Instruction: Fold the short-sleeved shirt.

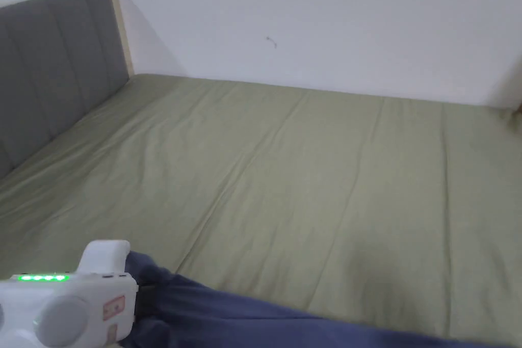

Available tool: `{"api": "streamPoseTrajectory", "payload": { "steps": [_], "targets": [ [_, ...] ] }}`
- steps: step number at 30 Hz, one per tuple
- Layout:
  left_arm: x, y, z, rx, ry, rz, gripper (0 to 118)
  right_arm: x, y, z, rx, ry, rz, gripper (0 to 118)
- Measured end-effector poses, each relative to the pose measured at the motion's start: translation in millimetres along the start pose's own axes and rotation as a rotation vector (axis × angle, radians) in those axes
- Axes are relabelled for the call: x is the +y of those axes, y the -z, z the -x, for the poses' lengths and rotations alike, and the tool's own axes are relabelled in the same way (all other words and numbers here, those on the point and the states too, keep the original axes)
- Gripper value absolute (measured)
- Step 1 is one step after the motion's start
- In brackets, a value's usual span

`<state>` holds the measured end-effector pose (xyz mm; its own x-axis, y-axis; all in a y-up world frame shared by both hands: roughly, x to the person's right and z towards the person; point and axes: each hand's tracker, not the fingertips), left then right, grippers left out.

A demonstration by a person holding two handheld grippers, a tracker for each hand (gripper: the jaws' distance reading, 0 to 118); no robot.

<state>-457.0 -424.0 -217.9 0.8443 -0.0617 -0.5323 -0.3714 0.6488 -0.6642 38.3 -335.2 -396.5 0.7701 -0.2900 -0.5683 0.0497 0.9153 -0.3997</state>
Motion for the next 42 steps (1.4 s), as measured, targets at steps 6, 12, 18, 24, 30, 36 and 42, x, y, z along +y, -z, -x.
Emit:
{"api": "streamPoseTrajectory", "payload": {
  "steps": [6, 12, 18, 24, 30, 36, 42],
  "targets": [
    [-3.3, -20.9, -60.2, -0.364, -0.129, 0.115, 8, -10.8, -7.6, 0.6, 0.008, 0.041, 0.020, 0],
    [-0.6, 23.8, -165.5, -0.591, -0.105, 0.380, 35, -6.4, -23.5, -14.8, -0.001, 0.054, 0.001, 0],
    [-16.9, 49.3, -201.1, -0.761, -0.265, 0.464, 95, -2.1, -41.8, -15.1, -0.027, 0.044, 0.002, 0],
    [-2.3, -0.5, -156.5, -0.661, -0.154, 0.179, 53, -0.3, -45.5, -20.6, -0.034, 0.032, 0.010, 0],
    [-9.2, 4.1, -157.7, -0.585, -0.071, 0.195, 3, -1.8, -45.3, -17.7, -0.023, 0.002, 0.001, 0],
    [-35.6, 27.5, -221.6, -0.590, 0.136, 0.290, 3, 6.4, -51.6, -11.1, -0.025, -0.023, -0.168, 0],
    [-56.0, 54.9, -253.1, -0.591, 0.141, 0.383, 3, 19.8, -35.5, -6.8, 0.009, 0.004, -0.173, 0]
  ]
}}
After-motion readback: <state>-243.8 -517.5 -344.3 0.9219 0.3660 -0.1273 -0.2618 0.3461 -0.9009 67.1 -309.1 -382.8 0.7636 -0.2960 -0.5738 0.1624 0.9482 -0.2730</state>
